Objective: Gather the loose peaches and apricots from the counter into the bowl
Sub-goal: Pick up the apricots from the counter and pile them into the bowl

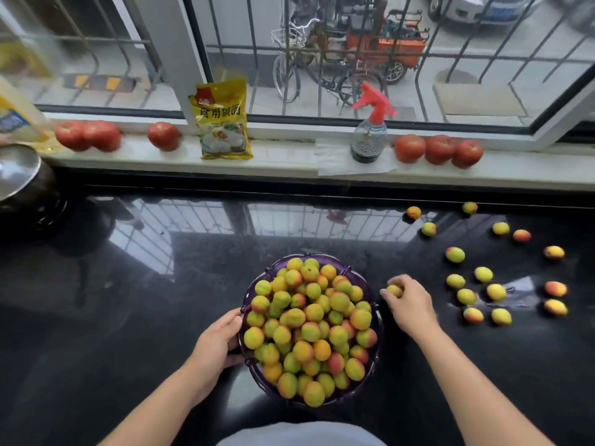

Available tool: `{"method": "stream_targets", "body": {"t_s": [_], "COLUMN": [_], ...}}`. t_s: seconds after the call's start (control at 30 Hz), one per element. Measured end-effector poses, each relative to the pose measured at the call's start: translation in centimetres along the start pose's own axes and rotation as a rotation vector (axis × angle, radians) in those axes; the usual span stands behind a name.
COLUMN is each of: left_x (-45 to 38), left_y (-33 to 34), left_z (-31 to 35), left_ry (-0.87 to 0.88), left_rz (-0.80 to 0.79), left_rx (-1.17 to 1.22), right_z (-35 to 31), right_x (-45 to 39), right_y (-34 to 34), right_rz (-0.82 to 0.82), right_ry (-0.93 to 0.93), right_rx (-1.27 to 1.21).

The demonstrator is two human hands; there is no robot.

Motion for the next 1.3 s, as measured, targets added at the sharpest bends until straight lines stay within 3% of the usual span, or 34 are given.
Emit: {"method": "stream_targets", "body": {"t_s": [0.1,0.3,0.57,0.83,0.93,1.0,1.2,1.3], "left_x": [0.4,0.9,1.3,1.3,1.3,1.4,1.3,1.4], "left_y": [0.2,0.3,0.5,0.6,0.5,0.5,0.5,0.5], "left_z": [-0.1,-0.1,0.0,0.1,0.1,0.2,0.2,0.3], "left_ry": [0.015,0.034,0.050,0.046,0.048,0.049,0.039,0.039], "left_rz": [0.002,0.010,0.008,0.027,0.029,0.026,0.028,0.028], "left_rx": [-0.010,-0.027,-0.039,-0.035,-0.035,-0.037,-0.038,-0.040], "right_z": [1.8,0.3,-4.7,-6.0,-6.2,-6.3,-8.3,-8.9], "right_x": [5.2,10.9,13.4,13.6,13.2,12.7,13.1,13.6], "right_y": [-0.7,-3.0,-4.1,-2.0,-1.4,-1.1,1.0,2.0], "right_rz": [0.013,0.010,-0.300,-0.433,-0.371,-0.269,-0.051,0.043], "right_ry": [0.136,0.124,-0.089,-0.142,-0.133,-0.167,-0.493,-0.564], "right_rx": [-0.257,-0.579,-0.611,-0.805,-0.722,-0.535,0.008,0.192]}}
Point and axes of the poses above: each hand's wrist, its own x-axis away from the middle knuckle, its own y-axis out of the palm, z = x × y, the point moved 4 cm from there along -x, towards the middle knuckle
